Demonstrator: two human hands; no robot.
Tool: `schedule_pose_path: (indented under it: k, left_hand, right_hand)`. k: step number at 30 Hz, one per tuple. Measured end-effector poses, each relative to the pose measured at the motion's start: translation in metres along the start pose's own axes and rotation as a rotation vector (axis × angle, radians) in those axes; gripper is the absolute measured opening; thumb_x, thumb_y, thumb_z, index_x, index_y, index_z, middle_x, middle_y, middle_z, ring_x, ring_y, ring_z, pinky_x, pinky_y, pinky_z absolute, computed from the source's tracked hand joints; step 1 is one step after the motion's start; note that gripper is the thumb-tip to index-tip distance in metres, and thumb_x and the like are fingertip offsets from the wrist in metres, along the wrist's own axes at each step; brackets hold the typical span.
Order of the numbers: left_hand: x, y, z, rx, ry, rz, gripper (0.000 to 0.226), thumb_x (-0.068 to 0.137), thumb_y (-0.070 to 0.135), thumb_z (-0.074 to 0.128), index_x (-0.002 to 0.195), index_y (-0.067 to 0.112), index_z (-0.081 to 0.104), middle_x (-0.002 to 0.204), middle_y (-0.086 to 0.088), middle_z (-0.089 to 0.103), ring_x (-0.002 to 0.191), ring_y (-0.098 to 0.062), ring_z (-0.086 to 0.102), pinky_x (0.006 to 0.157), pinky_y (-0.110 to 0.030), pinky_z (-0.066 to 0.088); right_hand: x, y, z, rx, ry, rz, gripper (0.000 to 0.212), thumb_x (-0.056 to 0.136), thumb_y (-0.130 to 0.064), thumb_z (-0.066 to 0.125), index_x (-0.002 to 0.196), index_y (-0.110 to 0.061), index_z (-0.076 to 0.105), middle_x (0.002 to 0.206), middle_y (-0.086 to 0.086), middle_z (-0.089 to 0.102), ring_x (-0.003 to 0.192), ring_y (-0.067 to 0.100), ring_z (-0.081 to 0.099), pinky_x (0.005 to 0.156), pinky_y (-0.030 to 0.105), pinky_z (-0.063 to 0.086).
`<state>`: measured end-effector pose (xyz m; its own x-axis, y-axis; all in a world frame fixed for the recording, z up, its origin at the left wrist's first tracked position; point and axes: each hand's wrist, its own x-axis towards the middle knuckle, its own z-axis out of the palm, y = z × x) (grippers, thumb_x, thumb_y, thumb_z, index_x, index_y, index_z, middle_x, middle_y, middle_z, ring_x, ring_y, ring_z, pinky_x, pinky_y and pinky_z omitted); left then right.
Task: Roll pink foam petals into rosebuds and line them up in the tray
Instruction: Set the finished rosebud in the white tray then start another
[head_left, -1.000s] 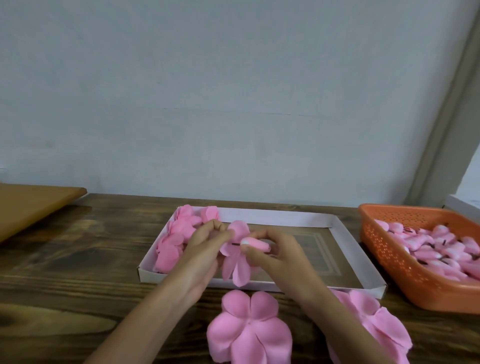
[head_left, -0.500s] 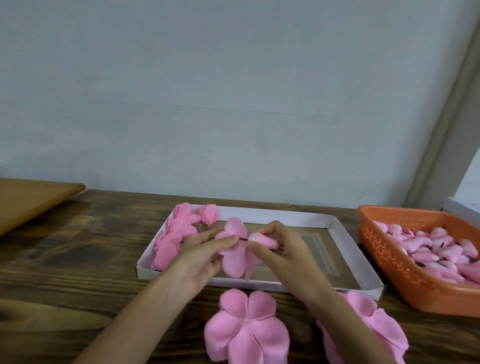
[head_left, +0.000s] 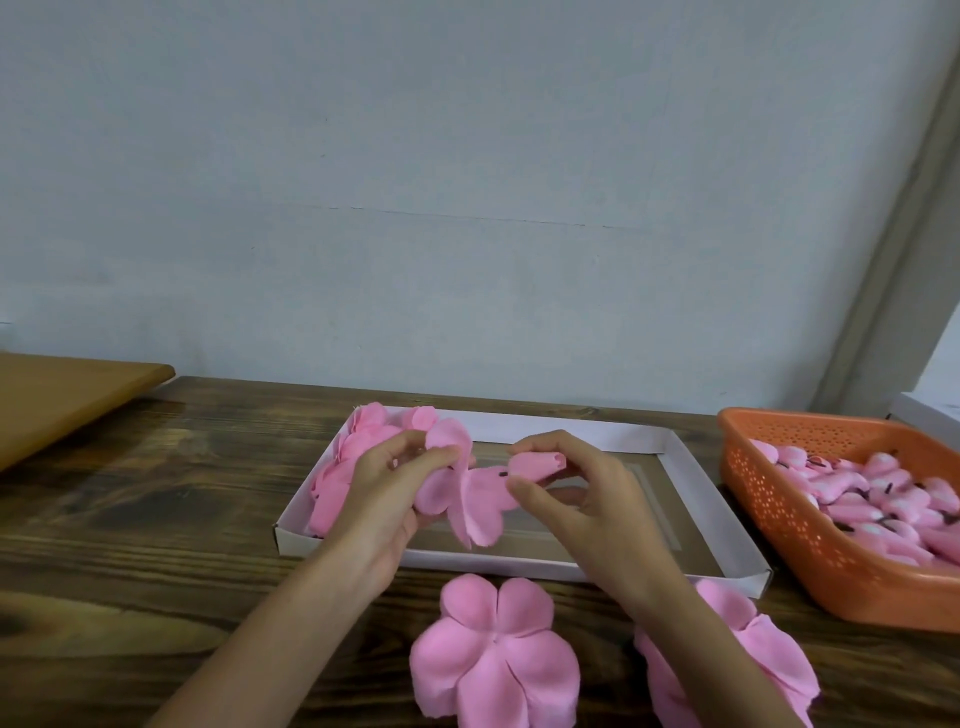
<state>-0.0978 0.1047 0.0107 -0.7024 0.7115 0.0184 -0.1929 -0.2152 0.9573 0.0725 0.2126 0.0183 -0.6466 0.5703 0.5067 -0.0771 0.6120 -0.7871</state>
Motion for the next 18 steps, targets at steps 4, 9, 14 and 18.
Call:
schedule_pose_path:
  k: [4, 9, 14, 18]
  left_hand:
    - [-0.0003, -0.0024, 0.0013, -0.003, -0.020, 0.006, 0.016, 0.091, 0.008, 0.073, 0.106, 0.003, 0.074, 0.115, -0.021, 0.072, 0.107, -0.033, 0.072, 0.069, -0.033, 0.062]
    - [-0.0013, -0.0020, 0.0009, 0.009, -0.037, 0.033, 0.022, 0.090, 0.008, 0.075, 0.110, 0.001, 0.073, 0.110, -0.019, 0.075, 0.108, -0.035, 0.071, 0.082, -0.042, 0.063]
    - [-0.0038, -0.0008, 0.0023, 0.001, 0.017, 0.066, 0.023, 0.085, 0.005, 0.077, 0.107, -0.003, 0.074, 0.107, -0.023, 0.075, 0.110, -0.042, 0.068, 0.095, -0.052, 0.056]
    - [-0.0040, -0.0003, 0.0028, 0.016, 0.023, 0.074, 0.025, 0.084, 0.004, 0.078, 0.108, -0.003, 0.074, 0.109, -0.024, 0.074, 0.112, -0.043, 0.067, 0.101, -0.060, 0.053]
  right_hand:
    - [-0.0004, -0.0029, -0.0018, -0.041, 0.032, -0.033, 0.019, 0.091, -0.020, 0.078, 0.105, -0.030, 0.074, 0.098, -0.015, 0.075, 0.086, 0.012, 0.070, 0.072, 0.017, 0.054]
    - [-0.0028, -0.0059, -0.0025, -0.078, 0.039, -0.091, 0.018, 0.090, -0.022, 0.079, 0.099, -0.031, 0.066, 0.097, -0.014, 0.074, 0.080, 0.017, 0.067, 0.071, 0.026, 0.056]
    - [-0.0025, -0.0054, 0.0015, -0.098, 0.024, -0.111, 0.019, 0.089, -0.025, 0.081, 0.101, -0.030, 0.067, 0.095, -0.013, 0.074, 0.082, 0.017, 0.070, 0.073, 0.036, 0.057]
    - [-0.0027, -0.0026, 0.0029, -0.137, 0.028, -0.106, 0.021, 0.087, -0.025, 0.083, 0.103, -0.027, 0.069, 0.092, -0.015, 0.074, 0.082, 0.015, 0.070, 0.072, 0.037, 0.058]
